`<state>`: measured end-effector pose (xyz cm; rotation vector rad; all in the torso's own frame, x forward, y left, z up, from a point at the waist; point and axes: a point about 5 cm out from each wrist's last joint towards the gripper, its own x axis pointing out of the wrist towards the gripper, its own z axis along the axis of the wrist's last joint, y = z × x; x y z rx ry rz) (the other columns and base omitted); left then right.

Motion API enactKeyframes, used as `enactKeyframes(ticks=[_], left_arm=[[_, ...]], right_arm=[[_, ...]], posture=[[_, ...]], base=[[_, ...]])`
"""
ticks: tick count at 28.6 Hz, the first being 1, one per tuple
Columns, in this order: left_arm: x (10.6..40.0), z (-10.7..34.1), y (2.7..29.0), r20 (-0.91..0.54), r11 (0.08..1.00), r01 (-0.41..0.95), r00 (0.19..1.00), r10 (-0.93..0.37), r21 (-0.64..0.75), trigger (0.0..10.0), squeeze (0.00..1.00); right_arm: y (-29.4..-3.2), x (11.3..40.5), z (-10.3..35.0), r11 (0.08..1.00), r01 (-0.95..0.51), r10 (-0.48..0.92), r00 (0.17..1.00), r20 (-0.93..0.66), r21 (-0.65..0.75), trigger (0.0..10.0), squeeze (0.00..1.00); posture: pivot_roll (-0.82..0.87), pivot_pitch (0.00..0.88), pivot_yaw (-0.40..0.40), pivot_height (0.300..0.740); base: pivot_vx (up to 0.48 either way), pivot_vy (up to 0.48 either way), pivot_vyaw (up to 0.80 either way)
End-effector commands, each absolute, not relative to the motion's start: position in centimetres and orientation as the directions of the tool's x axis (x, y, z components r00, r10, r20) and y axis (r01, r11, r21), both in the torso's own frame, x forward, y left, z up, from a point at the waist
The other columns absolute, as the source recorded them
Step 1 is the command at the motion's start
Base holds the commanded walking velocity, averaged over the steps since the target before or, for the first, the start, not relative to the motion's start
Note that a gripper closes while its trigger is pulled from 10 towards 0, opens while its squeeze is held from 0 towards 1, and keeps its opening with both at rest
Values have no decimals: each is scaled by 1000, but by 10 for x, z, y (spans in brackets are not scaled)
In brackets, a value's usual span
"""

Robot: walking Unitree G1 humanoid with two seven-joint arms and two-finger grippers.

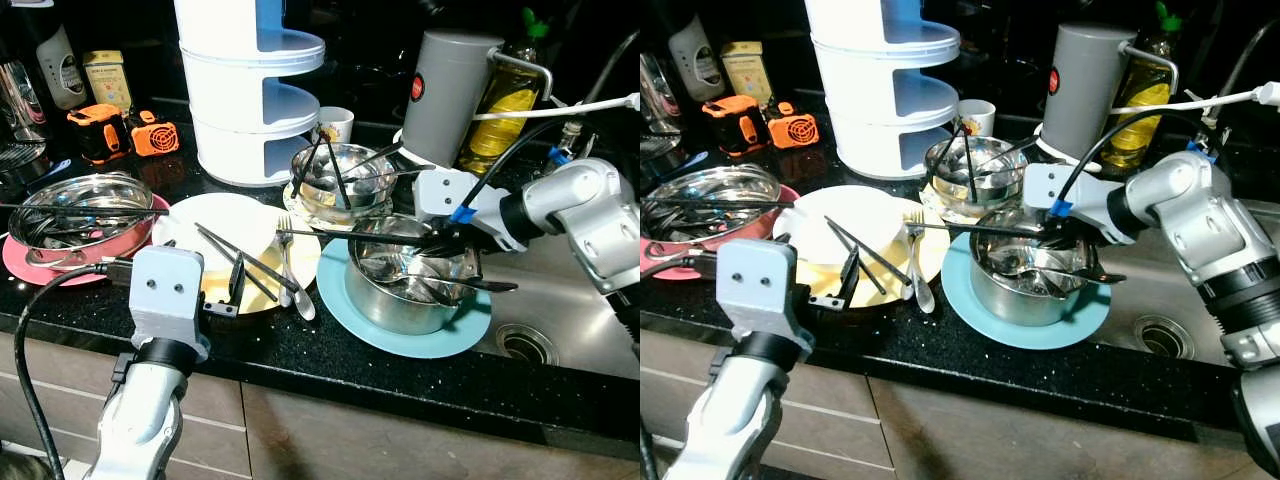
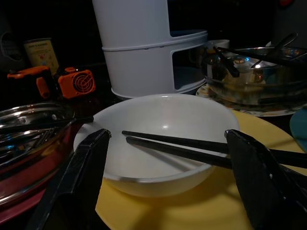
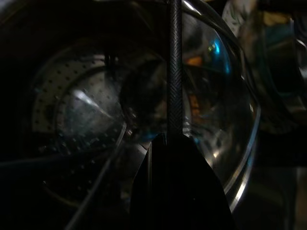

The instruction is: Kitchen organization

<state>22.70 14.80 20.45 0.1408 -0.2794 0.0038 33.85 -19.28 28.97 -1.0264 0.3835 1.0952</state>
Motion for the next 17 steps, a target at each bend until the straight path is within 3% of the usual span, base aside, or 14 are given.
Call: enactKeyframes(ticks=[1,9,14,15,17], left_arm=[[228,206,146,277,991,-21,961,-17,135,10000,0],[230,207,145,280,991,-21,960,-17,131,10000,0],[232,208,145,285,991,-20,958,-18,129,10000,0],[232,209,145,288,992,-16,958,-21,126,10000,0],[232,209,145,288,992,-16,958,-21,126,10000,0]], right_arm=[[-192,339,284,86,-879,560,432,-707,-469,0,0],[-188,338,292,141,-877,685,422,-595,-459,0,0],[-188,343,322,300,-846,840,453,-299,-440,0,0],[-189,344,328,341,-841,861,459,-220,-420,2039,0],[-189,344,328,341,-841,861,459,-220,-420,2039,0]], posture=[[38,0,-61,740],[37,0,-57,740],[31,0,-56,740],[33,0,-56,740],[33,0,-56,740]], base=[[0,0,0],[0,0,0],[0,0,0],[0,0,0],[0,0,0]])
